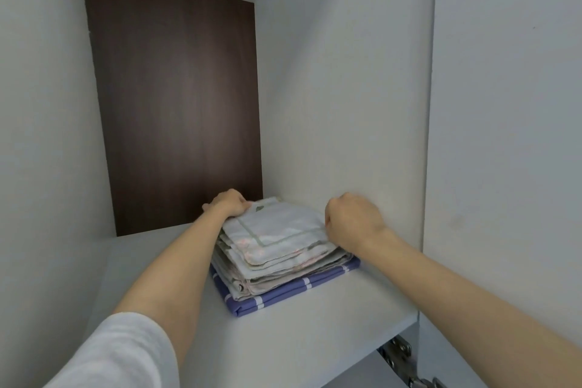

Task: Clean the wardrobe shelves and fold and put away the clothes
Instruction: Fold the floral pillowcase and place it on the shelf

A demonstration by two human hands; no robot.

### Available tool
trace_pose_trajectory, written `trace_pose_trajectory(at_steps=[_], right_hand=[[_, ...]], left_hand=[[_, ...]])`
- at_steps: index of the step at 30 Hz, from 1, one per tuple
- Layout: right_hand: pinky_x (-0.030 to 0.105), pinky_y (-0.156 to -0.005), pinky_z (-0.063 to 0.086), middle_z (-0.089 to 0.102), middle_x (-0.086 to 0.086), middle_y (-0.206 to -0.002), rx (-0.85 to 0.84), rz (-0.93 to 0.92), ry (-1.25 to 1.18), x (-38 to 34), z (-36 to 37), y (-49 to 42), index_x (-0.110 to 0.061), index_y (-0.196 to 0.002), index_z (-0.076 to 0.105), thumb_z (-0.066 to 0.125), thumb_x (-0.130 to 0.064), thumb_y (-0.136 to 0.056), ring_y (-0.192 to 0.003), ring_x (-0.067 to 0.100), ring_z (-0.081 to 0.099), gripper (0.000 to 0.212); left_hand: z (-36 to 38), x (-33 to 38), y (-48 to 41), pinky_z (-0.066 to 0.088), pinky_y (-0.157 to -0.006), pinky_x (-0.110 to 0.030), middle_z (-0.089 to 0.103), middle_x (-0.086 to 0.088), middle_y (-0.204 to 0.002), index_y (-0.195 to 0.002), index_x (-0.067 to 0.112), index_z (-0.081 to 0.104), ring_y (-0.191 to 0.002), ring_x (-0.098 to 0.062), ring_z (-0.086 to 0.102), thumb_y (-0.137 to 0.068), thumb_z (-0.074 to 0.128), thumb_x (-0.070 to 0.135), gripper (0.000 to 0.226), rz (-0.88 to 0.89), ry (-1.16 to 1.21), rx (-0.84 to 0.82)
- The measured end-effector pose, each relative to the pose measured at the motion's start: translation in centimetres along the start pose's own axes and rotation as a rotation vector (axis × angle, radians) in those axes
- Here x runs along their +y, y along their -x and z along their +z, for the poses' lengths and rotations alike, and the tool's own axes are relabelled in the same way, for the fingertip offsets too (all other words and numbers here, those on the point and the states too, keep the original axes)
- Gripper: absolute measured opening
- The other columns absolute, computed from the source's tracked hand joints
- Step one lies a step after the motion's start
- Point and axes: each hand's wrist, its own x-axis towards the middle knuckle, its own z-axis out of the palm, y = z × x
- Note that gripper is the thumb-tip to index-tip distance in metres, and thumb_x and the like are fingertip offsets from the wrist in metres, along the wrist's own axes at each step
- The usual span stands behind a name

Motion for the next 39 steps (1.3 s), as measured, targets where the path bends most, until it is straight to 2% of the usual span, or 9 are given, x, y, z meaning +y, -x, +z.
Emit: trace_pose_trajectory(at_steps=[3,5,8,11,16,22,27,31,39], right_hand=[[0.031,-0.071,0.039,0.052,0.011,-0.125,0.001,-0.121,0.206,-0.4,0.1,0.7,-0.01,-0.118,0.062,0.05,-0.01,-0.093,-0.112,0.029,0.056,0.028],[0.032,-0.08,0.042,0.049,0.009,-0.127,0.055,-0.175,0.129,-0.7,0.1,0.4,-0.014,-0.122,0.063,0.053,-0.015,-0.093,-0.119,0.028,0.048,0.03],[0.041,-0.106,0.038,0.046,0.006,-0.142,-0.115,-0.176,-0.27,-2.1,0.9,0.0,-0.032,-0.137,0.052,0.044,-0.045,-0.097,-0.13,0.03,0.041,0.043],[0.055,-0.118,0.005,0.008,-0.003,-0.163,-0.499,-0.126,-0.34,-3.9,2.4,0.2,-0.049,-0.15,0.015,0.023,-0.076,-0.089,-0.148,0.037,0.006,0.067],[0.06,-0.115,-0.011,-0.013,-0.009,-0.162,-0.528,-0.155,-0.236,-4.4,4.0,1.1,-0.059,-0.146,0.002,0.013,-0.084,-0.083,-0.145,0.044,-0.014,0.069],[0.052,-0.118,-0.008,-0.002,-0.009,-0.163,-0.445,-0.174,-0.252,-4.0,4.2,2.4,-0.055,-0.148,0.014,0.015,-0.071,-0.093,-0.149,0.034,-0.006,0.057],[0.03,-0.116,0.025,0.038,-0.004,-0.153,-0.371,-0.148,-0.525,-1.6,2.6,5.1,-0.036,-0.143,0.043,0.04,-0.043,-0.101,-0.139,0.018,0.035,0.043],[0.029,-0.107,0.039,0.061,0.001,-0.133,-0.193,-0.087,-0.564,0.2,0.1,8.2,-0.022,-0.127,0.063,0.044,-0.019,-0.1,-0.122,0.02,0.055,0.033],[0.023,-0.091,0.044,0.066,-0.01,-0.121,0.069,0.021,-0.731,2.8,-2.5,19.2,-0.024,-0.117,0.067,0.049,-0.013,-0.095,-0.103,0.013,0.061,0.03]], left_hand=[[0.7,0.2,1.1,0.029,-0.107,-0.053,0.044,-0.007,-0.138,-0.134,0.03,0.052,-0.127,-0.031,0.041,-0.096,0.049,0.043,0.04,0.065,-0.174,0.157],[-0.1,1.5,2.1,0.025,-0.111,-0.052,0.044,-0.006,-0.14,-0.132,0.029,0.054,-0.129,-0.029,0.041,-0.098,0.049,0.032,0.034,0.208,-0.23,0.267],[-0.9,3.0,2.6,0.027,-0.113,-0.05,0.046,0.002,-0.145,-0.133,0.033,0.054,-0.132,-0.024,0.041,-0.1,0.042,0.037,0.035,0.323,-0.198,0.013],[0.2,3.1,3.5,0.019,-0.118,-0.045,0.03,0.002,-0.156,-0.147,0.032,0.036,-0.142,-0.024,0.029,-0.103,0.029,0.044,0.046,0.317,-0.275,-0.217],[3.0,0.6,5.1,0.007,-0.12,-0.046,0.018,0.004,-0.16,-0.151,0.034,0.02,-0.146,-0.019,0.017,-0.101,0.014,0.054,0.054,0.28,-0.239,-0.121],[3.7,0.2,5.6,0.01,-0.119,-0.046,0.016,0.004,-0.161,-0.151,0.04,0.018,-0.147,-0.022,0.015,-0.097,0.009,0.057,0.057,0.192,-0.284,-0.083],[2.8,1.4,7.6,0.02,-0.118,-0.037,0.018,-0.007,-0.16,-0.154,0.022,0.016,-0.143,-0.027,0.027,-0.102,0.014,0.044,0.056,0.101,-0.316,-0.131],[2.7,3.8,13.6,0.015,-0.118,-0.034,0.016,-0.012,-0.159,-0.152,0.008,0.02,-0.145,-0.029,0.02,-0.106,0.015,0.033,0.053,0.116,-0.287,-0.121],[3.5,3.1,25.6,0.026,-0.115,-0.043,0.026,-0.014,-0.156,-0.151,0.016,0.024,-0.14,-0.033,0.03,-0.104,0.018,0.043,0.054,0.19,-0.227,-0.034]])
